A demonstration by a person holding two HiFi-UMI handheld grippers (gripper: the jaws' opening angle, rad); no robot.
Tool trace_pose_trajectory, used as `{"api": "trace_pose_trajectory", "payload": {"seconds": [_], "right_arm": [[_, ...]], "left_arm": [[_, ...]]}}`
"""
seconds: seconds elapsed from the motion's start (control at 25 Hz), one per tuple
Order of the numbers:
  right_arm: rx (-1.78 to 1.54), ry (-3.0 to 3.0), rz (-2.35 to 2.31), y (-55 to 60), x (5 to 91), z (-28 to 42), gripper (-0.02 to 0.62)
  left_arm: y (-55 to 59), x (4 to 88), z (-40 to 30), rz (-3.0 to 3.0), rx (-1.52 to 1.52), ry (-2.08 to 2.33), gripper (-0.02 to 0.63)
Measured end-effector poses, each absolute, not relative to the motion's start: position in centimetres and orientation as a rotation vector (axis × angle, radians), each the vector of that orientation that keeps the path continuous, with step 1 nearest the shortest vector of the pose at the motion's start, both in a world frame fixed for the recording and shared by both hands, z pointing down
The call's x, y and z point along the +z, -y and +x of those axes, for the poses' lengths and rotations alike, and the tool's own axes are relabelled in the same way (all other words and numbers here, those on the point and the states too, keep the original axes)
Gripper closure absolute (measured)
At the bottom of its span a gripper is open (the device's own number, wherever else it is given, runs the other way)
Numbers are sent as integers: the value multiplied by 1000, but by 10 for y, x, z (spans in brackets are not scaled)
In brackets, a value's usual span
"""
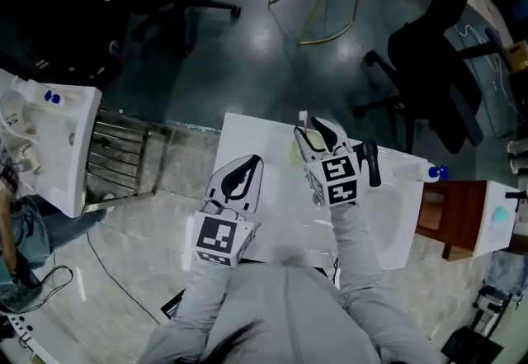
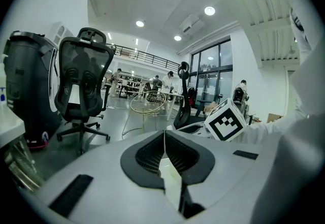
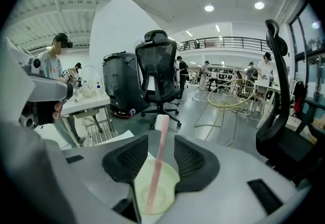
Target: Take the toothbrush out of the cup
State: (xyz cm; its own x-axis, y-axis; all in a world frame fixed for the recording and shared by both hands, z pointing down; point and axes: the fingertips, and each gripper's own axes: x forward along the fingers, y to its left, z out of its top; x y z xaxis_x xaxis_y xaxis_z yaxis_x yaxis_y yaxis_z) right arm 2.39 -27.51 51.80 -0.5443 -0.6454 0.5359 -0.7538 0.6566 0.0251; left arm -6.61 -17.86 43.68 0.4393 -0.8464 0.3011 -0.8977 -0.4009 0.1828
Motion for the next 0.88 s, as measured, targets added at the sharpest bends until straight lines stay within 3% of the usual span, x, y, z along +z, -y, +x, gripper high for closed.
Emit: {"api": "trace_pose_trajectory", "payload": {"seconds": [0.36,0.88], "right_arm": [[271,2342,1052,282,525,21,446],[269,2331,1060,280,528,23,529]], "left_arm": [[181,442,-70,2367,229,1493,575],[183,440,-69,2381,222,1492,575]]}}
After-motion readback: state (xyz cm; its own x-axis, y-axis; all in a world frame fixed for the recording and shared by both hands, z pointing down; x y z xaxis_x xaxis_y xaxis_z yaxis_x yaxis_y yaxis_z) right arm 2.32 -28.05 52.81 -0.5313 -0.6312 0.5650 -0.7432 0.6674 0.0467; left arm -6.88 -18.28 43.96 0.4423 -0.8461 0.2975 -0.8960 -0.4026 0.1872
